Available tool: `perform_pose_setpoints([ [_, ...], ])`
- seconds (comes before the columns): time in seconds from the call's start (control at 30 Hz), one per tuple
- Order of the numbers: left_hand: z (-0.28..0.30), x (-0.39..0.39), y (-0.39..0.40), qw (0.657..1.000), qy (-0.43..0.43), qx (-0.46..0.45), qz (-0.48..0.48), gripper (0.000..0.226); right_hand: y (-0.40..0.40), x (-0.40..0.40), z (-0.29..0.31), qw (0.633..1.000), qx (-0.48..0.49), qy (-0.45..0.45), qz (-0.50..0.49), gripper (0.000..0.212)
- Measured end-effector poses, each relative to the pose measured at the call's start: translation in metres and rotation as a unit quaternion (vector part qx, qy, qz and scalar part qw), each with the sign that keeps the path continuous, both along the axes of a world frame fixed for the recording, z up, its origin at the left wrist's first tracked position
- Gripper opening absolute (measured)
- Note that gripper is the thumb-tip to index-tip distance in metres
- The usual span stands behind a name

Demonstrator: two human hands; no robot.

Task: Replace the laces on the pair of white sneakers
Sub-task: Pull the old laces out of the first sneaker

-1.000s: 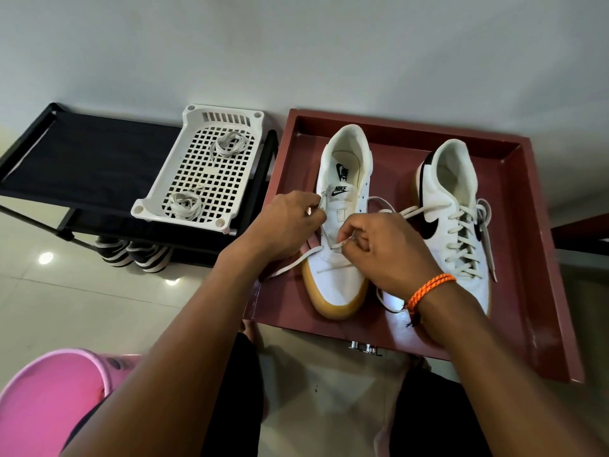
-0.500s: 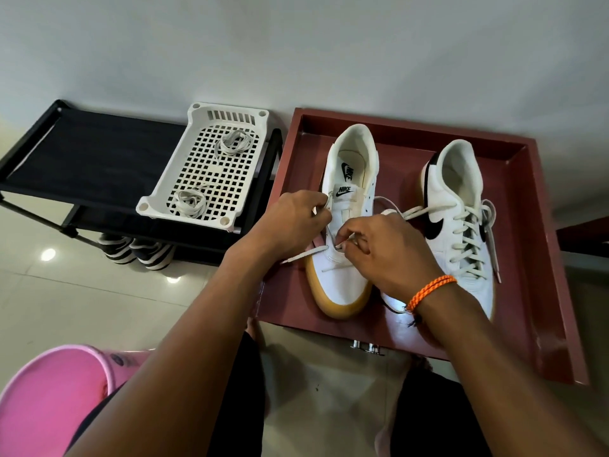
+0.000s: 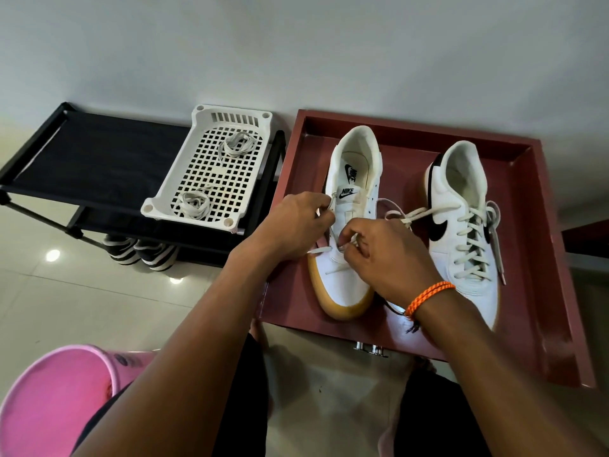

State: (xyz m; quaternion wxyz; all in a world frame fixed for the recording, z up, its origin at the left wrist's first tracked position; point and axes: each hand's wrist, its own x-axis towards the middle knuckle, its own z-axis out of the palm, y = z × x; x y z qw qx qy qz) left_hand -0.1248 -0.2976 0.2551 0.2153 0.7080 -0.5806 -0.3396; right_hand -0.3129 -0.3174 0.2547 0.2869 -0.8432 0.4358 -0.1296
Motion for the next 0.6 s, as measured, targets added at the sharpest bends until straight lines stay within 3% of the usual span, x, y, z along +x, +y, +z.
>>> perform_pose_setpoints([
  [0.27,0.005,0.0,0.001,1.0,0.017,0.012,-0.019,0.029,-0.016,-0.017,0.011,0.998,-0.01,-0.045,-0.044,0.007],
  [0.47,0.003,0.0,-0.001,0.999,0.022,0.033,-0.017,0.025,-0.015,-0.017,0.008,0.997,-0.032,0.006,-0.067,0.005],
  [0.6,0.0,0.0,-0.001,1.0,0.003,0.023,-0.017,0.027,-0.012,-0.012,0.006,0.995,-0.03,-0.013,-0.095,0.007],
])
